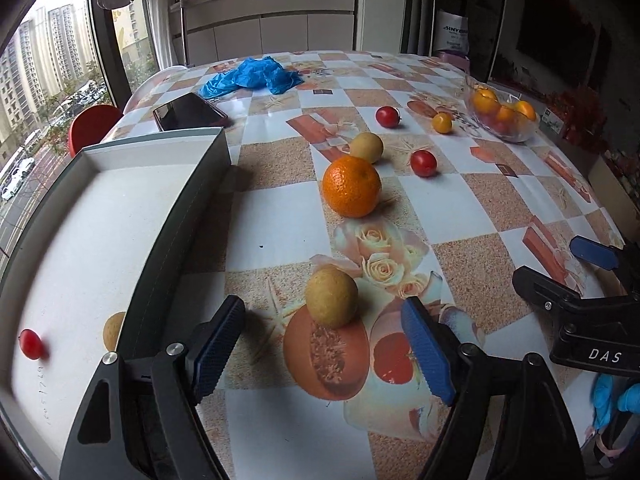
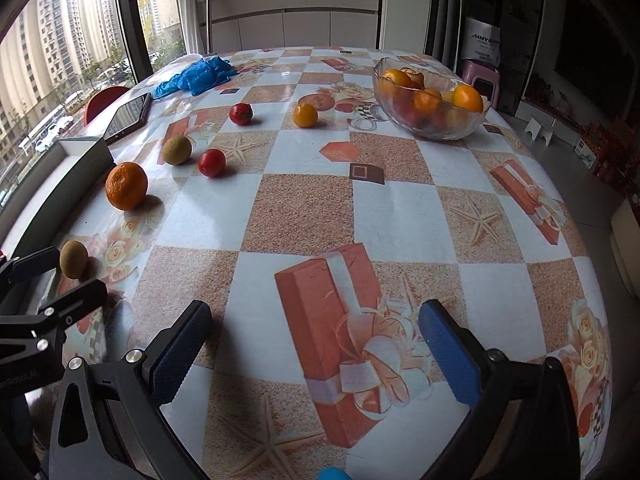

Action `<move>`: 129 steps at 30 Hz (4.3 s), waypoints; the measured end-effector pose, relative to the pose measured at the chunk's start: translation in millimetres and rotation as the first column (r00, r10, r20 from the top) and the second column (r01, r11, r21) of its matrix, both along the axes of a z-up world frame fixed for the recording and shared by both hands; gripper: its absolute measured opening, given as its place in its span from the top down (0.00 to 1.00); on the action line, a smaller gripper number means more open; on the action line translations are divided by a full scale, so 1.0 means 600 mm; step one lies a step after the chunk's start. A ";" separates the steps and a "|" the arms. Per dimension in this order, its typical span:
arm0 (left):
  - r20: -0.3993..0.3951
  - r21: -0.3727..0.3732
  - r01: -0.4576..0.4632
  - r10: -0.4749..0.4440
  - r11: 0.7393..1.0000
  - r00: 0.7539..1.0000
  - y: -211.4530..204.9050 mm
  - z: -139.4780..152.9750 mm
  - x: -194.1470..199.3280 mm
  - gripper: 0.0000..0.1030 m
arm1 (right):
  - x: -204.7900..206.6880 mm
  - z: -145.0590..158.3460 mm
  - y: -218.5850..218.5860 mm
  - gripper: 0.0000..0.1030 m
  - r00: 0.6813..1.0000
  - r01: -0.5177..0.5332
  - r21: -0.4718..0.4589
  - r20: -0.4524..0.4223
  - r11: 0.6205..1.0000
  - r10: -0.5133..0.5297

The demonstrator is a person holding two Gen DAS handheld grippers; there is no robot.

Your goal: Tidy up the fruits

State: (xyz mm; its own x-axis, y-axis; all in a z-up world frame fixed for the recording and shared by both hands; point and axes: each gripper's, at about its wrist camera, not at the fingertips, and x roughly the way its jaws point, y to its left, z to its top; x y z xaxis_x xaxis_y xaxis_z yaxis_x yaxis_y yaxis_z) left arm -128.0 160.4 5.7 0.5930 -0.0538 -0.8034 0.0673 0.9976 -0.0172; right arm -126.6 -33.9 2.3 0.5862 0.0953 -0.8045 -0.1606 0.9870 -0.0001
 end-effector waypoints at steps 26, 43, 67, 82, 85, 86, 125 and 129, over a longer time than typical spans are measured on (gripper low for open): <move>0.016 0.014 0.008 -0.008 1.000 1.000 -0.017 -0.005 -0.005 0.01 | -0.004 -0.001 0.000 0.00 1.000 -0.001 0.000 0.002 1.000 0.001; 0.017 0.013 0.009 -0.009 1.000 1.000 -0.016 -0.005 -0.004 0.01 | -0.004 -0.001 0.000 0.00 1.000 -0.001 -0.001 0.003 1.000 0.001; 0.017 0.013 0.009 -0.009 1.000 1.000 -0.016 -0.005 -0.005 0.01 | -0.005 -0.003 0.000 0.00 1.000 -0.002 -0.001 0.004 1.000 0.002; 0.015 0.011 0.011 -0.011 1.000 1.000 -0.016 -0.005 -0.005 0.01 | -0.003 0.000 0.000 0.00 1.000 -0.007 -0.006 -0.006 1.000 0.007; 0.009 0.011 0.017 -0.017 1.000 1.000 -0.017 -0.005 -0.003 0.01 | 0.001 0.003 0.000 0.00 1.000 -0.012 -0.007 -0.022 1.000 0.012; 0.005 0.011 0.023 -0.023 1.000 1.000 -0.017 -0.005 -0.001 0.01 | 0.003 0.005 0.001 0.00 0.999 -0.013 -0.010 -0.033 1.000 0.013; 0.012 -0.018 0.050 -0.050 0.999 0.999 0.003 0.012 0.014 0.75 | 0.095 0.025 0.065 0.79 0.985 -0.152 0.170 -0.055 0.974 0.163; 0.001 -0.060 0.059 -0.059 0.996 0.998 0.006 0.015 0.007 0.75 | 0.055 0.024 0.039 0.79 0.988 -0.122 0.207 -0.069 0.971 0.139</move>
